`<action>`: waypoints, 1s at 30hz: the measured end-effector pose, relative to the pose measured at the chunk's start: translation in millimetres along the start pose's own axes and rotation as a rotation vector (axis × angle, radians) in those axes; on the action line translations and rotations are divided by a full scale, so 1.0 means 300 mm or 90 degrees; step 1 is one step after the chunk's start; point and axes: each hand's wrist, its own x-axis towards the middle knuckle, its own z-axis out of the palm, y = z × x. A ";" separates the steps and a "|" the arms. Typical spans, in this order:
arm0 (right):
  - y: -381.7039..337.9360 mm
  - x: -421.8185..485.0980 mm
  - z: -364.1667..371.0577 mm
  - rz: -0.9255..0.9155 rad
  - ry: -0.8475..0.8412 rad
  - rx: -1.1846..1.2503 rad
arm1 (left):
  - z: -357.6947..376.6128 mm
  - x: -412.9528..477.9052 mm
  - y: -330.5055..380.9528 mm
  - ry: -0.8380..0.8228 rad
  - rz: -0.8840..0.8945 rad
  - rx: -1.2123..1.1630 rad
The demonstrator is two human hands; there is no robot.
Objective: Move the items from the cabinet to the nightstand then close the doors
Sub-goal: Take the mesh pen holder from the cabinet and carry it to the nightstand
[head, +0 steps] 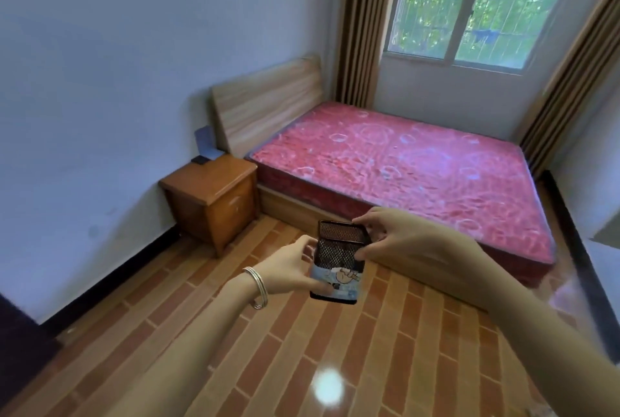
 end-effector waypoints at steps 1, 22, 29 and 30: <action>-0.007 0.068 -0.004 -0.014 -0.009 -0.010 | -0.034 0.016 -0.036 0.007 -0.009 -0.006; -0.147 1.340 -0.175 -0.133 -0.072 -0.119 | -0.833 0.496 -0.684 0.133 -0.112 -0.041; -0.041 1.736 -0.290 -0.176 -0.097 -0.121 | -1.025 0.817 -0.823 0.139 -0.159 -0.038; -0.025 1.792 -0.323 -0.181 -0.094 -0.112 | -1.059 0.868 -0.833 0.147 -0.159 -0.033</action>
